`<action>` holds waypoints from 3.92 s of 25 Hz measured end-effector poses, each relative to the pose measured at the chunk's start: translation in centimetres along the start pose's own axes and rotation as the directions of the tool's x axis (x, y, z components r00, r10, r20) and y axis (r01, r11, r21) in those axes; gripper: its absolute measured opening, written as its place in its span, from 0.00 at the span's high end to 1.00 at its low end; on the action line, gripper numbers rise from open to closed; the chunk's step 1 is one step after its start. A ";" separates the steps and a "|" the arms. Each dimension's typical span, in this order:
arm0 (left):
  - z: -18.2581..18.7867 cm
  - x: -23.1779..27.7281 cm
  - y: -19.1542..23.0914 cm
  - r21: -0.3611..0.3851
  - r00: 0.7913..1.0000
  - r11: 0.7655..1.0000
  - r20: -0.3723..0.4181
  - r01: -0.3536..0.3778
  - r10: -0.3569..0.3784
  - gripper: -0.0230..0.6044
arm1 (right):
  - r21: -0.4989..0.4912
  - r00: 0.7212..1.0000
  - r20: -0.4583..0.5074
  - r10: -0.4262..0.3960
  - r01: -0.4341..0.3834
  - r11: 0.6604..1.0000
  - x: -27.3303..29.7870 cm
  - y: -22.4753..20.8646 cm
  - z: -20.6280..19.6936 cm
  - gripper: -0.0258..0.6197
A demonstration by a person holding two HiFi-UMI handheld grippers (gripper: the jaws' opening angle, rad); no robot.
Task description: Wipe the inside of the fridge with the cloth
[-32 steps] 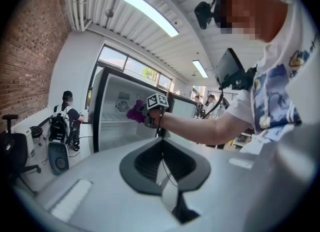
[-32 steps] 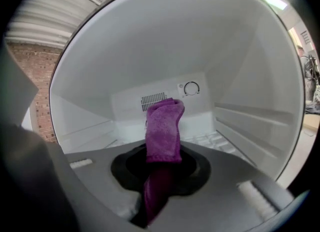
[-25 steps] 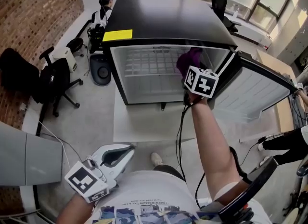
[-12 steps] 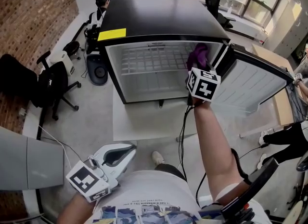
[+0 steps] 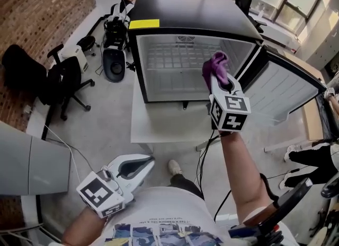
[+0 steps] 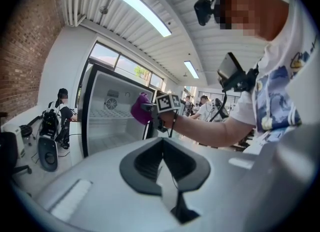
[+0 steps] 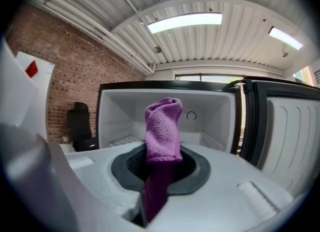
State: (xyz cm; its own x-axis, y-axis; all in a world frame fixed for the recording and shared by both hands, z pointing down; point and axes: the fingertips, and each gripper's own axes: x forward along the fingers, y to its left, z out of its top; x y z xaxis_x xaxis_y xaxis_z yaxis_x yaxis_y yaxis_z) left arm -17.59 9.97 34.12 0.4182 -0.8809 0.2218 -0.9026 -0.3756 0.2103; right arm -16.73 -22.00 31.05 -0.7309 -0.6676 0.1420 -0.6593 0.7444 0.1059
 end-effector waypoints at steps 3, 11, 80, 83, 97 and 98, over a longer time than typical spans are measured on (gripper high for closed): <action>-0.3 -0.9 -0.3 -0.017 1.000 1.000 0.010 -0.007 0.007 0.95 | -0.042 0.994 -0.018 0.104 -0.105 0.994 -1.2 3.5 -1.8 0.88; -2.7 -3.4 -0.1 -0.067 0.997 0.995 -0.027 -0.070 0.068 0.95 | -0.065 0.931 -0.106 0.349 -0.357 0.932 -2.2 10.9 -8.6 0.88; 1.0 4.1 9.3 -0.094 0.903 0.901 -0.121 -0.424 0.412 0.95 | -0.115 0.909 -0.171 0.379 -0.401 0.909 25.1 15.6 -15.7 0.88; 0.9 4.1 9.3 -0.093 0.905 0.903 -0.128 -0.419 0.406 0.95 | -0.102 0.922 -0.175 0.346 -0.367 0.925 25.4 14.2 -16.1 0.88; 0.8 4.4 8.8 -0.080 0.936 0.937 -0.128 -0.340 0.329 0.95 | -0.040 0.978 -0.183 0.104 -0.113 0.993 24.8 3.7 -17.0 0.88; 0.8 4.4 8.8 -0.079 0.938 0.939 -0.130 -0.334 0.322 0.95 | -0.038 0.979 -0.182 0.091 -0.099 0.994 24.7 3.1 -17.0 0.88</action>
State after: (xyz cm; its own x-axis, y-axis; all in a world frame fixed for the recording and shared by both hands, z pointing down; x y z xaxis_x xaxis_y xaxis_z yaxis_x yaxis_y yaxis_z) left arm -23.76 2.52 36.22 0.1145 -0.9096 0.3995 -0.9794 -0.0360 0.1987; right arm -33.80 -35.91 51.57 -0.7432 -0.5830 0.3282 -0.5762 0.8071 0.1288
